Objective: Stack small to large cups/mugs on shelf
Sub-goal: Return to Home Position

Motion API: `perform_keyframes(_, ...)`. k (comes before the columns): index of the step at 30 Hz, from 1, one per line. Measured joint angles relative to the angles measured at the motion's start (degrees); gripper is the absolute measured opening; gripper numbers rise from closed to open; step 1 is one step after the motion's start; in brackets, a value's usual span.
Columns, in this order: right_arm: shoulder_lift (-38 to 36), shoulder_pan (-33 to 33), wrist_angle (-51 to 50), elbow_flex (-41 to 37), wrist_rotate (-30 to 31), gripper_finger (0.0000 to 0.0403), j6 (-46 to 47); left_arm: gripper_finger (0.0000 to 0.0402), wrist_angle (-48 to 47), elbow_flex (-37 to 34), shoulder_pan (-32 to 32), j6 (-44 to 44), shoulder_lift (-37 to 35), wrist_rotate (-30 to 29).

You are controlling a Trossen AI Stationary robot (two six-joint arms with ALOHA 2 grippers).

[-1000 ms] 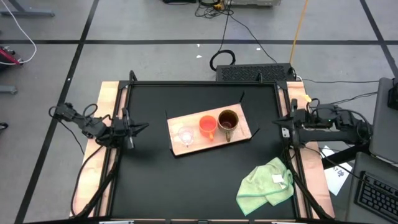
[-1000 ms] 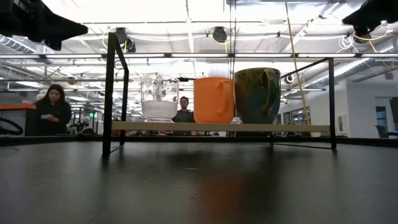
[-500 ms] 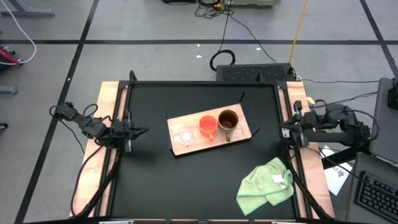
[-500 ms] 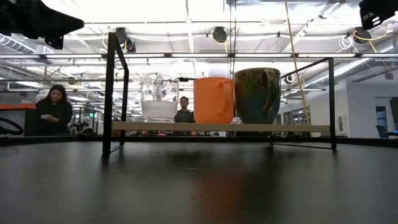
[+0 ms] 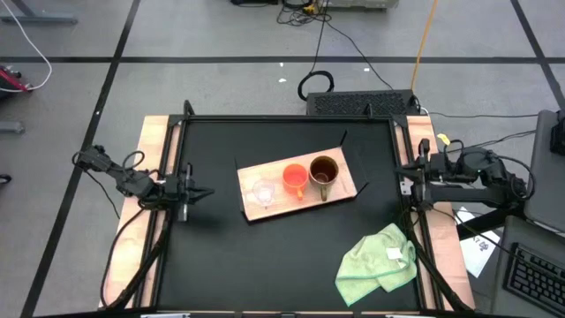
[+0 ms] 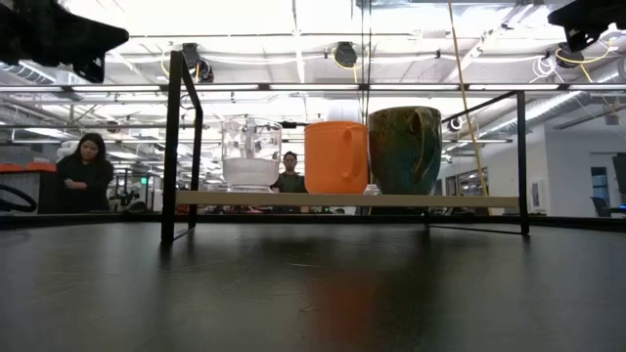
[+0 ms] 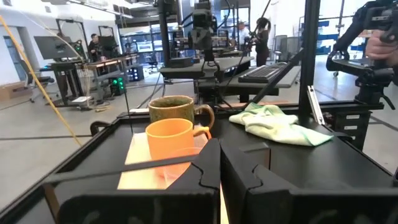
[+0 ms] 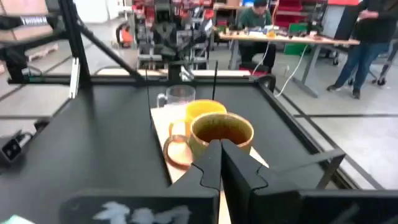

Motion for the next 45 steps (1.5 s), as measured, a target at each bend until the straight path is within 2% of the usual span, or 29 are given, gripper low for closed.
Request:
perform_keyframes(4, -0.02, -0.85, 0.71, 0.00, 3.39, 0.0000, 1.59, 0.0001, 3.35, -2.36, 0.00, 0.05, 0.04, 0.05)
perform_keyframes(6, -0.29, -0.93, 6.59, -0.44, 5.46, 0.0000, 1.91, 0.0001, 3.58, -2.56, -0.02, 0.26, 0.04, 0.24)
perform_keyframes(10, -0.55, -0.93, 11.52, -1.75, 4.05, 0.0000, 1.57, 0.0001, 5.34, -2.58, 0.00, -0.12, 0.04, 0.36)
perform_keyframes(20, -1.18, -0.91, 35.24, -21.57, 1.19, 0.0000, 6.39, 0.0001, 5.42, -2.58, -0.02, -0.12, 0.04, 1.88)
perform_keyframes(23, -1.20, -0.89, 39.80, -25.83, 1.08, 0.0000, 6.31, 0.0001, 3.90, -2.58, -0.01, 0.27, 0.04, 1.84)
perform_keyframes(26, -1.22, -0.89, 44.89, -29.10, -1.57, 0.0000, 5.43, 0.0001, 1.55, -2.58, 0.00, 0.41, 0.04, 1.79)
perform_keyframes(32, -1.24, -0.85, 47.76, -32.58, -3.37, 0.0000, 2.72, 0.0001, 0.90, -5.07, -0.01, -0.45, 0.04, 2.90)
perform_keyframes(36, -1.24, -0.85, 48.26, -34.02, -3.39, 0.0000, 2.11, 0.0001, 4.72, -8.51, 0.00, -1.14, 0.04, 2.86)
perform_keyframes(42, -1.32, -0.85, 53.85, -38.21, -3.62, 0.0000, 0.83, 0.0001, 4.80, -8.49, -0.02, -0.29, 0.02, 2.81)
perform_keyframes(45, -1.35, -0.87, 57.19, -40.47, -6.31, 0.0000, 0.55, 0.0001, 4.65, -8.49, -0.01, 1.38, 0.02, 2.81)
